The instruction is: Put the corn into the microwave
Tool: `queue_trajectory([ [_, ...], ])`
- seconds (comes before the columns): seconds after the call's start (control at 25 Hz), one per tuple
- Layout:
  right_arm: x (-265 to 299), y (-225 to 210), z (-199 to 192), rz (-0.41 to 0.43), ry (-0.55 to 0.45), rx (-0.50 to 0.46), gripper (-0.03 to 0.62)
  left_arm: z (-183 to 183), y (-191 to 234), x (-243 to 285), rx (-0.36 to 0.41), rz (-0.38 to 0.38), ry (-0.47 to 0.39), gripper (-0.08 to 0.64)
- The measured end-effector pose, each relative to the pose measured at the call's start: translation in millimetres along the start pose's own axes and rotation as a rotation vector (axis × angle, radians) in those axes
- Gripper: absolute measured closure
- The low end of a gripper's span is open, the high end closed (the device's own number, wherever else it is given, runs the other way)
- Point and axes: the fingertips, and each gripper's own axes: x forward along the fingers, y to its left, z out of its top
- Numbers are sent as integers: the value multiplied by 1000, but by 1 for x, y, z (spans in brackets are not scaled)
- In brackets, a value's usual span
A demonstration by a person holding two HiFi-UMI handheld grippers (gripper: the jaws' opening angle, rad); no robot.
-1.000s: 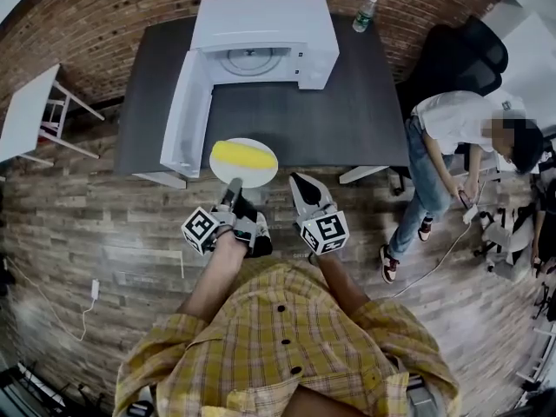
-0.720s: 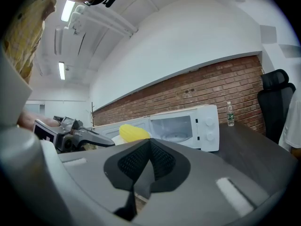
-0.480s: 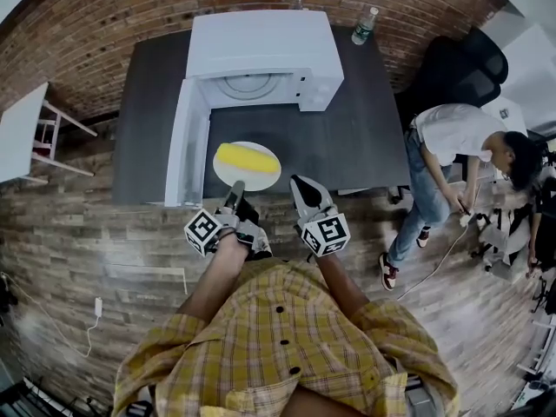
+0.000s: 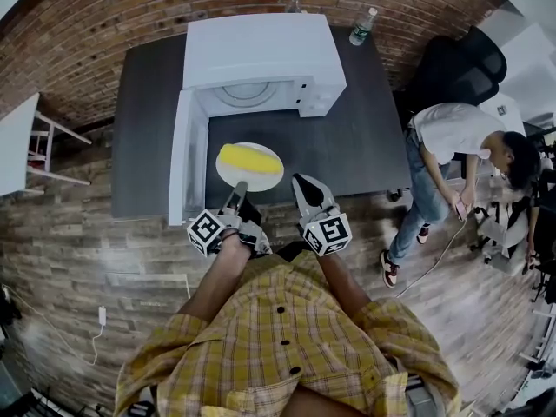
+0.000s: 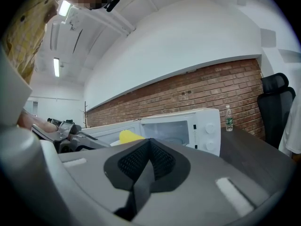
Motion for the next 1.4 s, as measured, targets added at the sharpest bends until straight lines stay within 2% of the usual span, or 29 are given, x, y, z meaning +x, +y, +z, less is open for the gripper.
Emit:
queue_trajectory([
  [0.32, 8, -12, 2, 22, -1, 2, 597, -4, 8, 12, 17, 32, -7, 532],
  [0.52, 14, -28, -3, 57, 14, 6, 597, -5, 6, 27, -1, 11, -47, 532],
  [0.76, 33, -42, -3, 119, 27, 2, 595, 5, 12, 45, 4, 43, -108, 531],
  [1.4, 75, -84, -5, 212, 59, 11, 594, 20, 22, 110, -38, 43, -214, 525],
])
